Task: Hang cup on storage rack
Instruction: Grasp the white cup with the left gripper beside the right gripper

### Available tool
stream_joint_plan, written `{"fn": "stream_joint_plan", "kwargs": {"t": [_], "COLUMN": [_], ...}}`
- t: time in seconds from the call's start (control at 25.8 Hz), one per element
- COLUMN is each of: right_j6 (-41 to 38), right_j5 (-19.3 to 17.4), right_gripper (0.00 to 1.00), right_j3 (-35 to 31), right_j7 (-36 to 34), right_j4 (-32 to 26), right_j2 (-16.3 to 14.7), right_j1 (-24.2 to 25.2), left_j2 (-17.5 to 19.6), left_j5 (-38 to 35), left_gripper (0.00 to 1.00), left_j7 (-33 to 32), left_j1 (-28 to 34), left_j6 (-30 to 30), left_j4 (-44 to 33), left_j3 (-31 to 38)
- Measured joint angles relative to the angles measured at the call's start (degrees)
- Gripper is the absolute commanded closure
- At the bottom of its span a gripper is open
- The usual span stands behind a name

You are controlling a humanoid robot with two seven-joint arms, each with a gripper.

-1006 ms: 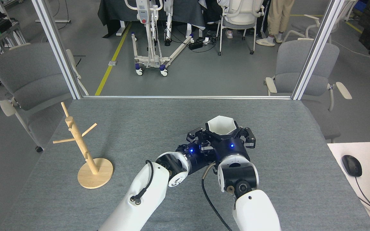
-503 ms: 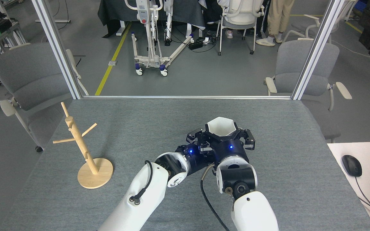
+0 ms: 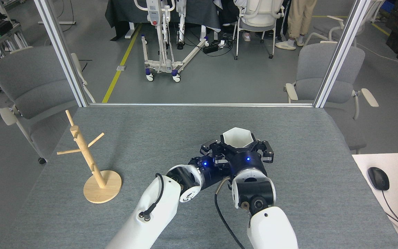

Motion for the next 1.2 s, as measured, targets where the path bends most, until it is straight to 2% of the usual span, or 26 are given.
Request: {"fn": "stream_joint_plan", "kwargs": {"t": [0.74, 0.77, 0.81, 0.89, 0.93, 0.97, 1.2], "right_j6": [0.0, 0.0, 0.0, 0.0, 0.0, 0.0, 0.0], "right_j5": [0.1, 0.1, 0.1, 0.1, 0.1, 0.1, -0.5], "right_gripper": [1.0, 0.91, 0.64, 0.41, 0.07, 0.0, 0.0], "right_j3": [-0.4, -0.4, -0.4, -0.5, -0.6, -0.6, -0.2], "right_j7": [0.4, 0.3, 0.2, 0.1, 0.1, 0.0, -0.7], "right_j4": [0.1, 0.1, 0.1, 0.1, 0.2, 0.2, 0.2], "right_j2": [0.6, 0.6, 0.6, 0.8, 0.9, 0.9, 1.1], "right_j1": [-0.1, -0.1, -0.1, -0.1, -0.1, -0.1, -0.2], "left_j2": [0.0, 0.0, 0.0, 0.0, 0.0, 0.0, -0.1], "left_j5": [0.0, 0.0, 0.0, 0.0, 0.0, 0.0, -0.1], "left_gripper": [1.0, 1.0, 1.0, 1.0, 1.0, 1.0, 1.0], "left_j7": [0.0, 0.1, 0.1, 0.2, 0.3, 0.5, 1.1], "left_j1": [0.2, 0.2, 0.2, 0.3, 0.3, 0.3, 0.3], "left_j6": [0.2, 0.2, 0.2, 0.3, 0.4, 0.5, 0.5], "left_j4": [0.0, 0.0, 0.0, 0.0, 0.0, 0.0, 0.0], "left_j3": [0.0, 0.0, 0.0, 0.0, 0.0, 0.0, 0.0]}}
